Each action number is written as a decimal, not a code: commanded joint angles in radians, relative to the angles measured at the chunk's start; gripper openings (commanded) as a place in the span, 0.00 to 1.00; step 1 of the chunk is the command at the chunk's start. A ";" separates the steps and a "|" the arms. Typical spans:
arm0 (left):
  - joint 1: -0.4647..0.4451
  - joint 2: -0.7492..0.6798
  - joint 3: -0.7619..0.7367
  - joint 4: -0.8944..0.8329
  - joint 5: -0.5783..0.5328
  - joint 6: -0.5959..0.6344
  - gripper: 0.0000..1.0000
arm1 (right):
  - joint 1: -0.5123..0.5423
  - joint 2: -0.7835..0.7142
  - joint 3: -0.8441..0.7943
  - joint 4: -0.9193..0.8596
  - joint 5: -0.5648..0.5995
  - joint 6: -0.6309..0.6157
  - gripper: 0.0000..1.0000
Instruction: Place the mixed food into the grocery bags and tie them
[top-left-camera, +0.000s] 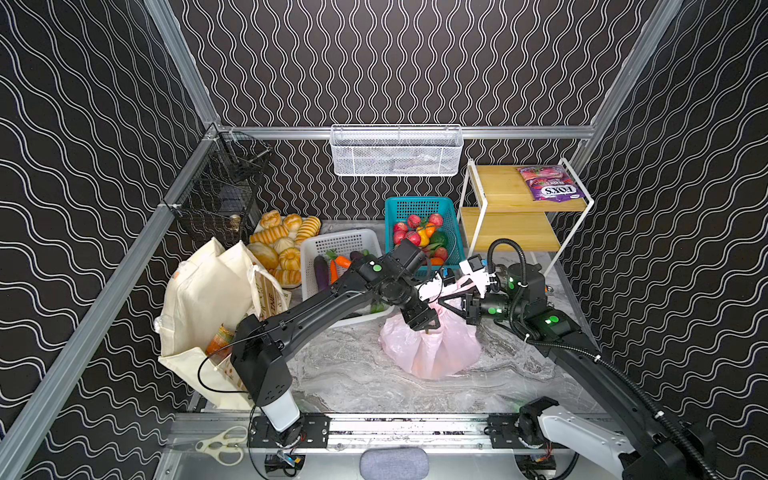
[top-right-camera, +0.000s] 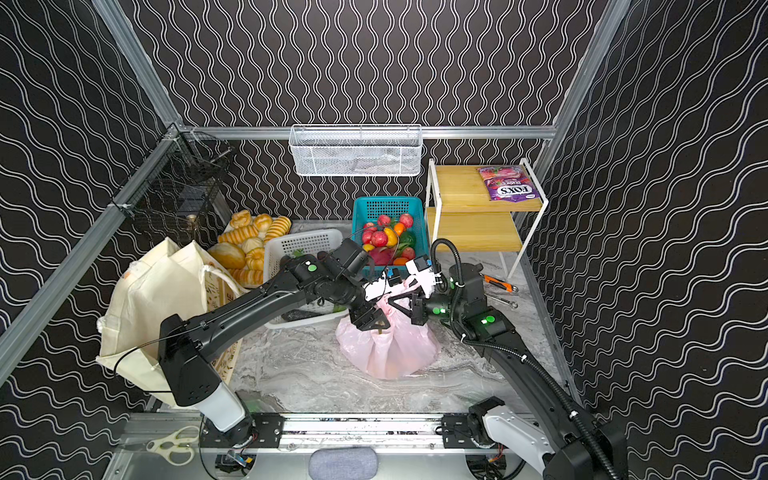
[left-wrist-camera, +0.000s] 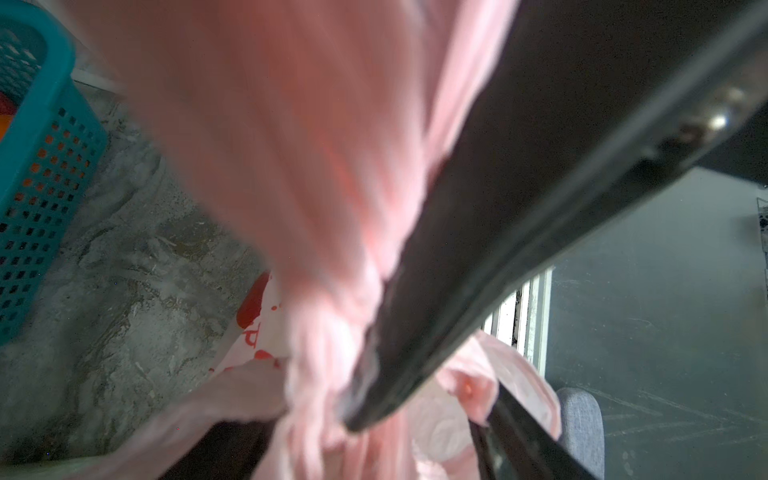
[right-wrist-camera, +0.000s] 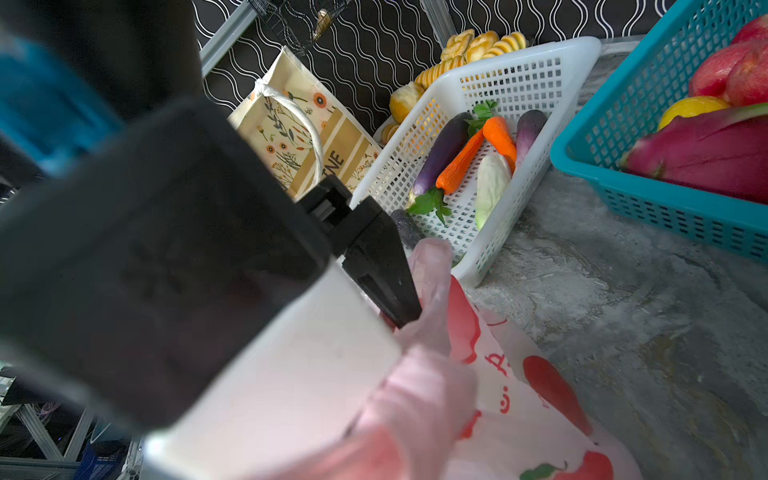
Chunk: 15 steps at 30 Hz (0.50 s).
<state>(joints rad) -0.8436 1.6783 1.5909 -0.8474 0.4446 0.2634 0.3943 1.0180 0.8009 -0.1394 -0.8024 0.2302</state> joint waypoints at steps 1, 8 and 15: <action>0.001 -0.008 -0.009 0.038 0.031 -0.015 0.67 | 0.000 -0.008 0.009 0.036 -0.019 0.011 0.07; 0.001 -0.007 -0.018 0.048 0.021 -0.033 0.44 | 0.000 -0.007 0.011 0.040 -0.024 0.022 0.07; 0.001 -0.027 -0.038 0.101 0.072 -0.064 0.48 | 0.000 -0.014 -0.004 0.042 -0.006 0.030 0.07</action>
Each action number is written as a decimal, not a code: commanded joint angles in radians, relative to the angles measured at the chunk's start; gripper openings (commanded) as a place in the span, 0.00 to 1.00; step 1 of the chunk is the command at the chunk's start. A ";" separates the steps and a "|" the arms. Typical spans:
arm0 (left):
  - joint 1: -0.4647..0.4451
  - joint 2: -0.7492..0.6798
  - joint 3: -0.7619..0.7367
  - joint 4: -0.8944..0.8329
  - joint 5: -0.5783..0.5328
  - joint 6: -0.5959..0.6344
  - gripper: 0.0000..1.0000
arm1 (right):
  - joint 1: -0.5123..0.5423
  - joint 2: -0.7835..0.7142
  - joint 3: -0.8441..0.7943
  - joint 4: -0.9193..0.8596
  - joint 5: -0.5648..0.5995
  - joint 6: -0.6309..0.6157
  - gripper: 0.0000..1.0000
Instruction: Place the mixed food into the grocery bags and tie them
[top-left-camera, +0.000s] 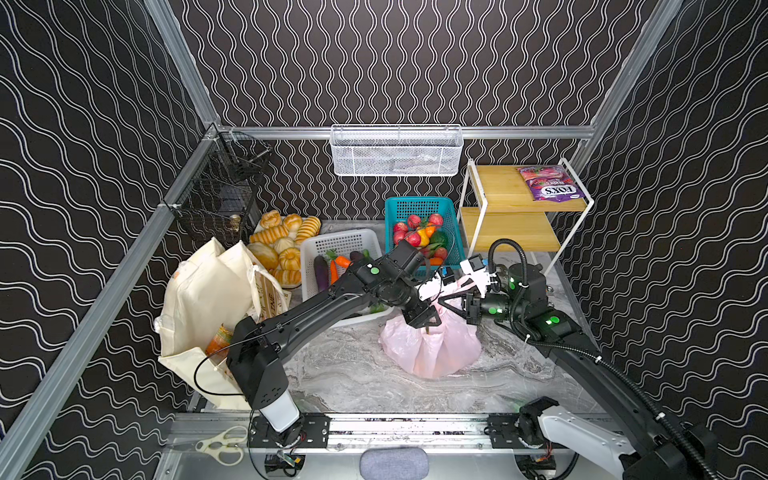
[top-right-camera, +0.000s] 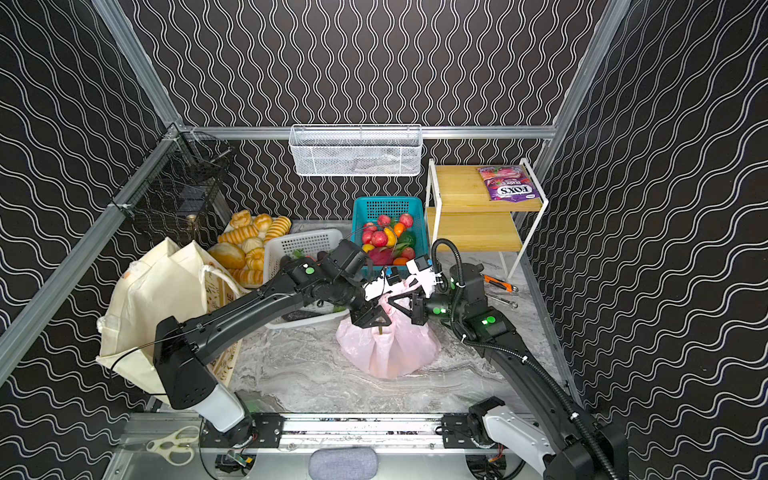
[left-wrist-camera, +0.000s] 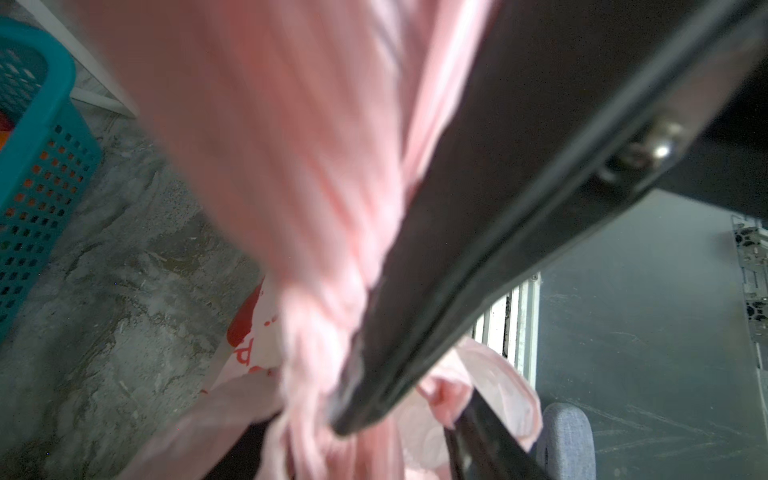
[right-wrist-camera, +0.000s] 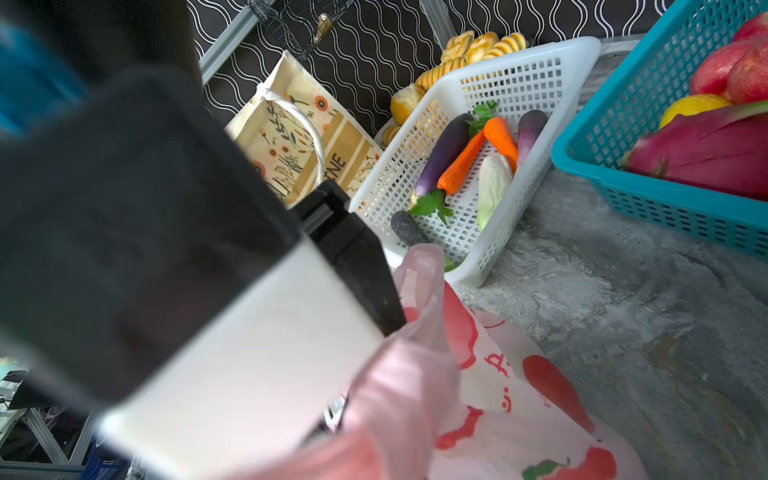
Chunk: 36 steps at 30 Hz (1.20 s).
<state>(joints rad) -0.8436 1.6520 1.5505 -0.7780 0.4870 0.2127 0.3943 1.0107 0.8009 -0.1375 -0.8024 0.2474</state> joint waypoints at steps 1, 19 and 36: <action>0.001 0.002 0.002 0.029 0.022 -0.012 0.47 | 0.000 -0.009 -0.005 0.042 -0.006 0.014 0.07; -0.001 -0.054 -0.012 0.109 -0.046 -0.001 0.00 | 0.000 -0.029 -0.015 -0.004 0.008 0.011 0.25; 0.000 -0.106 -0.046 0.101 0.008 0.019 0.00 | 0.001 0.033 -0.060 -0.079 0.136 -0.213 0.52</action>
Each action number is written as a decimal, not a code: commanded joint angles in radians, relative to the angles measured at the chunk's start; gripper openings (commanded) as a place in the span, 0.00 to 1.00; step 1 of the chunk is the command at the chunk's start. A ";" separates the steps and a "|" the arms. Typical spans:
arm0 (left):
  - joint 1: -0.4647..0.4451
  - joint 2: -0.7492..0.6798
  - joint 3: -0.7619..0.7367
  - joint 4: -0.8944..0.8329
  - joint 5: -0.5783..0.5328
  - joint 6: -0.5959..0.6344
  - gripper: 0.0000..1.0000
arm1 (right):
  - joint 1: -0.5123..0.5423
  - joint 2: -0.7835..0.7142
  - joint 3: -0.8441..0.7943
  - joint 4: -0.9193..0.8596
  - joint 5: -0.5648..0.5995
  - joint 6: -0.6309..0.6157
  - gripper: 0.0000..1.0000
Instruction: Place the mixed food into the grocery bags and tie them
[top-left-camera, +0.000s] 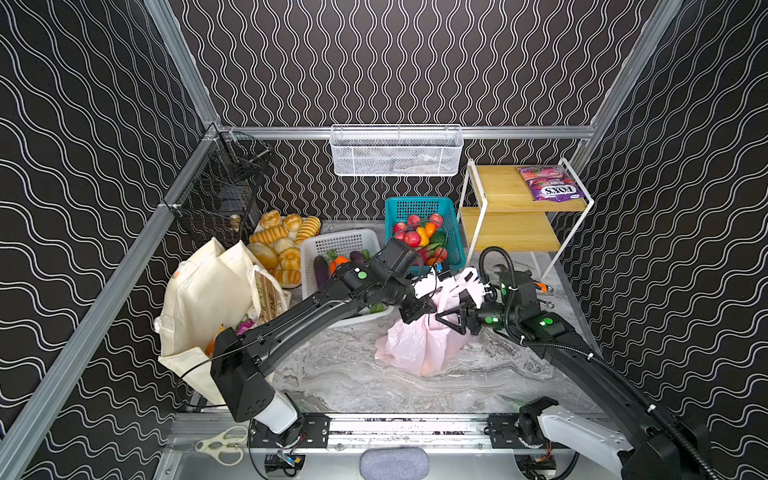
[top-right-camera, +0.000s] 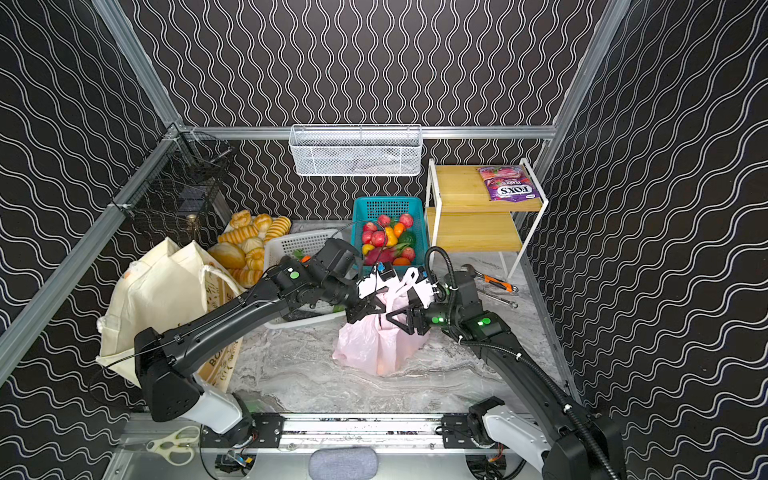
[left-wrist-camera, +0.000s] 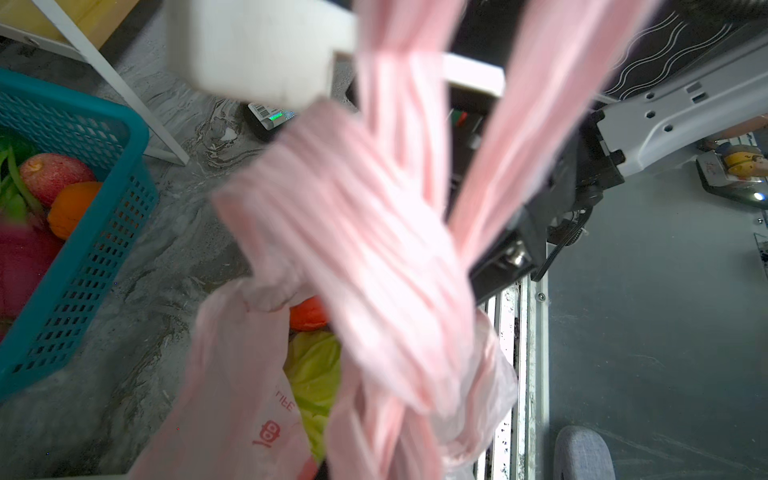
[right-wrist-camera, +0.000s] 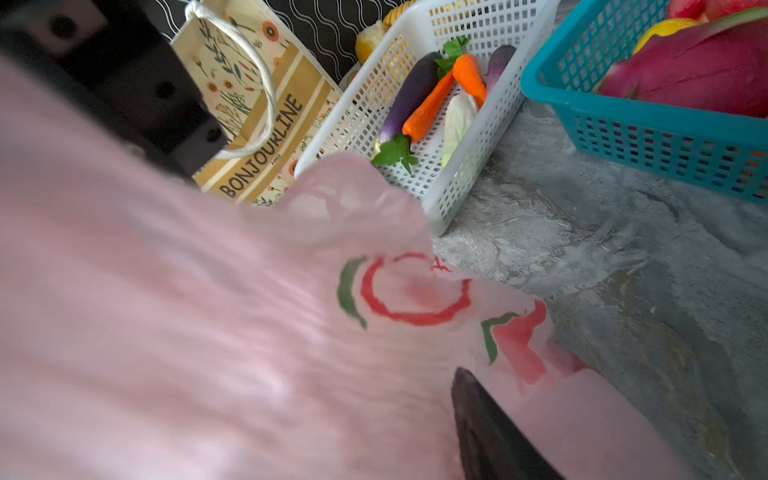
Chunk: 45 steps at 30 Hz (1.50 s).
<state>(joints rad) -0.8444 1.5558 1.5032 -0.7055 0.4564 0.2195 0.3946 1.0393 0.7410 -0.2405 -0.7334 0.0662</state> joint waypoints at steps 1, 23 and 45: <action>0.001 -0.011 -0.001 0.028 0.032 0.013 0.00 | 0.000 0.008 0.006 0.030 0.085 -0.016 0.37; 0.001 0.000 0.008 0.052 -0.123 -0.029 0.14 | 0.005 -0.102 0.046 -0.121 0.258 0.107 0.00; -0.002 -0.028 -0.062 0.192 -0.241 -0.135 0.00 | 0.015 -0.156 0.053 -0.148 0.259 0.158 0.00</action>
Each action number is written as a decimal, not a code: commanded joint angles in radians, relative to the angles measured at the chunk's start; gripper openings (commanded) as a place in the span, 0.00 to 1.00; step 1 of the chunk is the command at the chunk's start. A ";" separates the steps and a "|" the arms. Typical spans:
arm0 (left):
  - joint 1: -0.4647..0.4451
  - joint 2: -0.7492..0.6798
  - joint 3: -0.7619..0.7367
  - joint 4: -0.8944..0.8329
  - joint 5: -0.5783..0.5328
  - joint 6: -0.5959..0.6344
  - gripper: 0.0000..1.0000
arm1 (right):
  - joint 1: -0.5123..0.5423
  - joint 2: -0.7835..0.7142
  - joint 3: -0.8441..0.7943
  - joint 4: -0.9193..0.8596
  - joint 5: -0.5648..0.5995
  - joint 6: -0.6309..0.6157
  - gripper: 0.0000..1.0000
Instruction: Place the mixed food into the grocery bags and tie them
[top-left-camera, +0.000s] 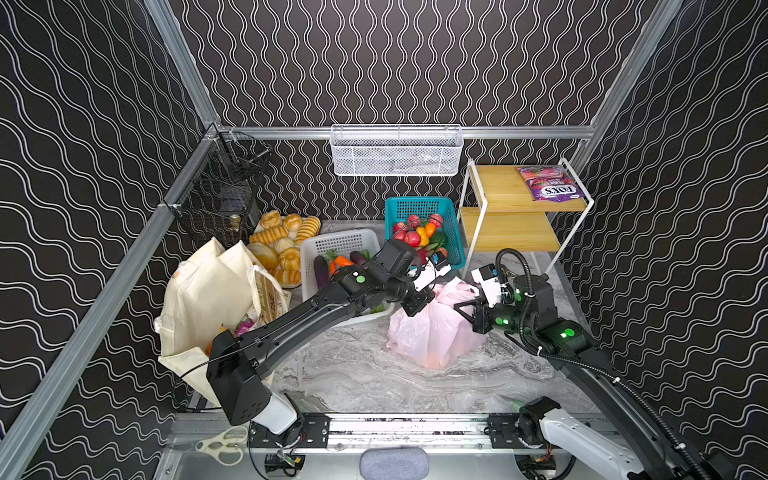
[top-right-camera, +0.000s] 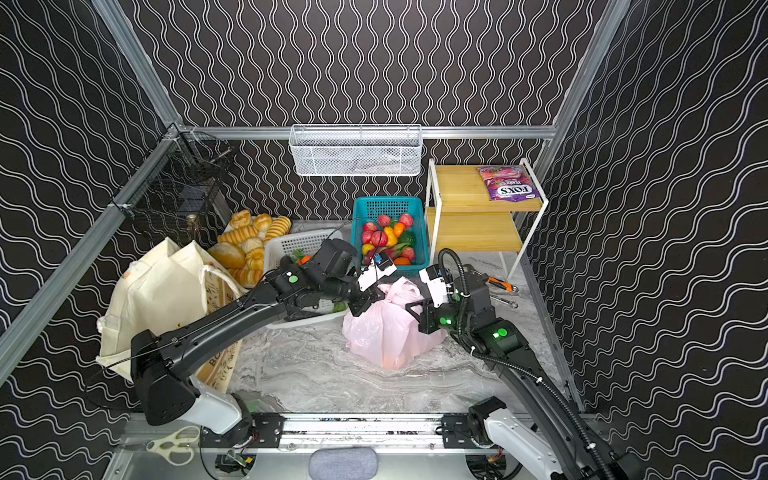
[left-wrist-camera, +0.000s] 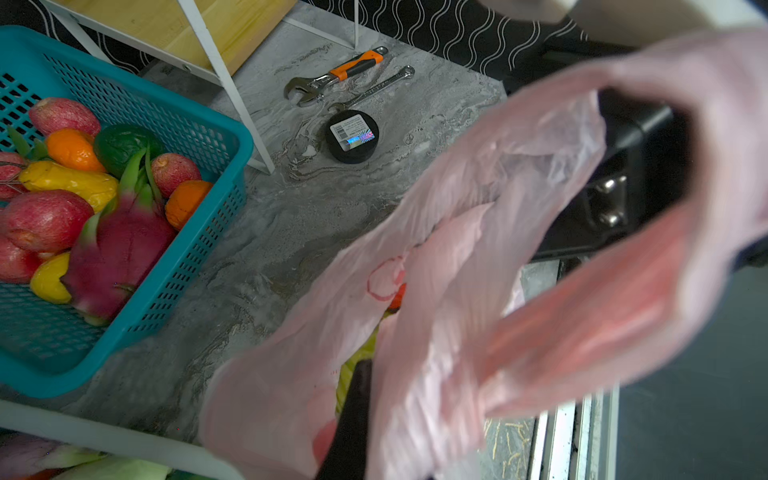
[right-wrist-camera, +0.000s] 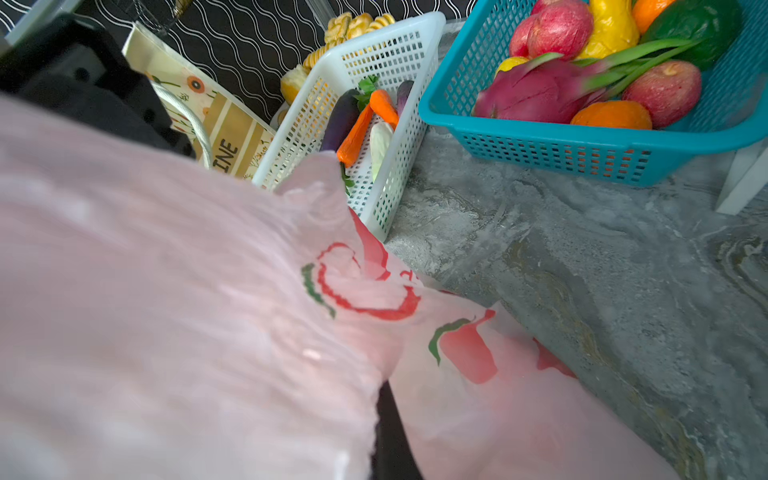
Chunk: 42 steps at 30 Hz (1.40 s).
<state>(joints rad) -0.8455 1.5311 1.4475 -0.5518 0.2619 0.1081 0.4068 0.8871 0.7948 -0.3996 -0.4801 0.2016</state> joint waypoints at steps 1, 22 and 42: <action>-0.003 -0.005 -0.009 0.042 -0.060 -0.028 0.00 | 0.004 -0.005 -0.004 0.017 -0.009 0.025 0.00; -0.033 -0.058 -0.092 0.264 -0.261 0.101 0.00 | 0.013 -0.014 -0.056 0.105 -0.306 0.049 0.00; 0.040 -0.095 -0.658 1.419 0.179 -0.008 0.00 | 0.133 -0.154 -0.055 0.009 0.012 -0.177 0.79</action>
<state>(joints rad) -0.8211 1.4288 0.8082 0.5491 0.3687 0.1089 0.5411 0.7689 0.7479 -0.3668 -0.5507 0.1036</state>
